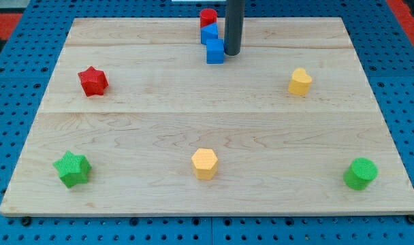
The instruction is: Slide the red star towards the center
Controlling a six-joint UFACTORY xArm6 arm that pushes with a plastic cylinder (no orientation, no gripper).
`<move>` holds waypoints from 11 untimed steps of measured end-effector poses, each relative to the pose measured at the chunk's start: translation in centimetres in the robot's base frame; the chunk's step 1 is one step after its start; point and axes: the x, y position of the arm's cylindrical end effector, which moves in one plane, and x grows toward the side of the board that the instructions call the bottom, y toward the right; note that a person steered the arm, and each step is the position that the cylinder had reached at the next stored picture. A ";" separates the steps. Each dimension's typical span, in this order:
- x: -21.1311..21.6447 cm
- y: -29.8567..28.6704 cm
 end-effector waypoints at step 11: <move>9.5 -24.9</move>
